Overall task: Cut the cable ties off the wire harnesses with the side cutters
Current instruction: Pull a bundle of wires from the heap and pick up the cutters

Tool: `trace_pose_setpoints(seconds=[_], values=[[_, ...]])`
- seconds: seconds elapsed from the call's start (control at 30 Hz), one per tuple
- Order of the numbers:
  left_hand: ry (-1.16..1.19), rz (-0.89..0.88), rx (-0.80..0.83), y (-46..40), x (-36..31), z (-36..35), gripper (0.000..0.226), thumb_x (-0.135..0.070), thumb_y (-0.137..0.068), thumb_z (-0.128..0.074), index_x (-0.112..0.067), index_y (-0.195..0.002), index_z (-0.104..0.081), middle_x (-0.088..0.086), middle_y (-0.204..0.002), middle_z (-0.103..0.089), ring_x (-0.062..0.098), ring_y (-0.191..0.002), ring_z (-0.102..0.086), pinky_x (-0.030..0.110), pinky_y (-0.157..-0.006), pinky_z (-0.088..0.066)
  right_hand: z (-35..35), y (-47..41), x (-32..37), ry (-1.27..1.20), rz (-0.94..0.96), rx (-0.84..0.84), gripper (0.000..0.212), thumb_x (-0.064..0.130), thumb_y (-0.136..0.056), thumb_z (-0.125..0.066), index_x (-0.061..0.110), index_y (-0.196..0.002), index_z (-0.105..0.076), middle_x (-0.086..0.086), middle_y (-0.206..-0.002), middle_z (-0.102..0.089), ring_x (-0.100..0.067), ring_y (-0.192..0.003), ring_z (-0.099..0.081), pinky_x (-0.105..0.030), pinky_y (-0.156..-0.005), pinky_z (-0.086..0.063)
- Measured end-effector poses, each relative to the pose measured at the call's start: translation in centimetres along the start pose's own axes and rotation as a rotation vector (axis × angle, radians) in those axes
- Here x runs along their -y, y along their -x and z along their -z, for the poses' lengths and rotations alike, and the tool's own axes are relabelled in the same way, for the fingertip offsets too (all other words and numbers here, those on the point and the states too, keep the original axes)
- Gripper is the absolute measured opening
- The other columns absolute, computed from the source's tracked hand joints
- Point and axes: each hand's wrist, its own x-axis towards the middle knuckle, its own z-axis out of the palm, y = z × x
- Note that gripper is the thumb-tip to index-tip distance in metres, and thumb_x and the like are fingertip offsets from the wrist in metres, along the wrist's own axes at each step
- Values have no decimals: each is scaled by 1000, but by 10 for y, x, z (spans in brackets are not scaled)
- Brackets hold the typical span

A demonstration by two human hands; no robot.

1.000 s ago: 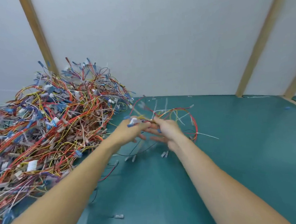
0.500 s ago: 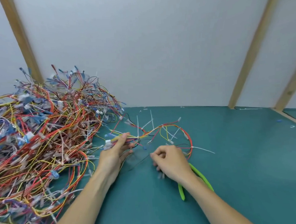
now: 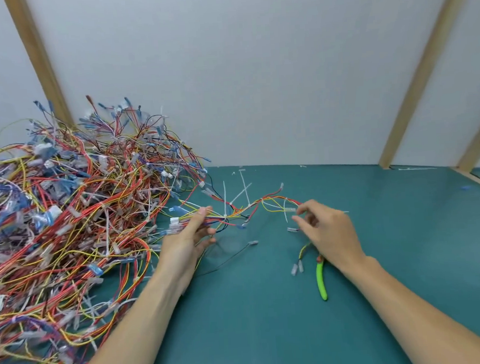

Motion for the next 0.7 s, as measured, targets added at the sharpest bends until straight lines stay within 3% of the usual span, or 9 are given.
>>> trace_pose_setpoints(seconds=[0.07,0.13,0.27,0.33,0.43,0.5,0.57,0.63,0.7], values=[[-39,-9,45,2,1,-5,48,-32,-77,-73,-1,-115,-72,4,-88,-65,13,-64,-59,23,-60,-54,4,-4,14,-194,-42,-190,11,23,-88,-80,22,-92,-69,12,-77,-67,-10,-70,-65,-28,-66,-54],[-81,-3,68,5,5,-11,49,-30,-78,-73,1,-115,-70,3,-86,-66,13,-63,-59,24,-59,-54,-4,-9,44,-303,18,-225,10,21,-90,-74,24,-97,-68,14,-87,-69,-8,-81,-66,-20,-73,-52],[-138,44,162,9,14,-12,40,-24,-79,-73,-5,-114,-73,-2,-81,-70,12,-67,-61,24,-64,-56,-35,4,83,-305,29,62,47,18,-87,-60,27,-133,-57,16,-121,-66,-3,-111,-60,-12,-95,-40],[-154,58,187,8,16,-8,35,-17,-83,-72,-7,-116,-72,0,-85,-71,11,-71,-63,24,-68,-57,-45,15,83,-333,-112,195,66,24,-91,-64,34,-151,-36,21,-133,-63,1,-109,-59,-11,-90,-37],[-165,73,186,4,16,-4,24,-9,-90,-67,-6,-114,-73,1,-85,-73,11,-72,-64,25,-72,-59,-52,19,74,-321,-170,329,92,33,-92,-70,37,-161,-9,28,-136,-60,8,-91,-60,-26,-94,-40],[-172,88,201,4,16,-4,22,-9,-92,-65,-3,-112,-73,2,-83,-71,12,-72,-64,26,-72,-59,-54,18,67,-326,-156,347,96,33,-93,-70,36,-162,-3,24,-137,-62,7,-122,-54,-31,-109,-38],[-180,95,226,6,17,-5,23,-10,-94,-63,-1,-113,-73,2,-82,-71,12,-71,-63,26,-72,-58,-54,17,64,-316,-146,350,95,35,-94,-69,35,-163,-4,22,-135,-64,0,-144,-38,-32,-116,-33],[-175,95,236,7,15,-6,21,-11,-96,-61,-2,-110,-73,1,-81,-70,11,-69,-62,26,-70,-58,-54,16,62,-255,-116,332,83,38,-95,-68,35,-161,-17,24,-128,-65,-4,-136,-44,-32,-111,-35],[-155,97,236,7,13,-6,19,-12,-97,-59,-3,-105,-74,0,-78,-70,10,-67,-61,26,-69,-58,-54,16,59,-163,-24,294,57,36,-97,-66,31,-149,-44,19,-122,-65,-11,-123,-52,-37,-108,-39]])
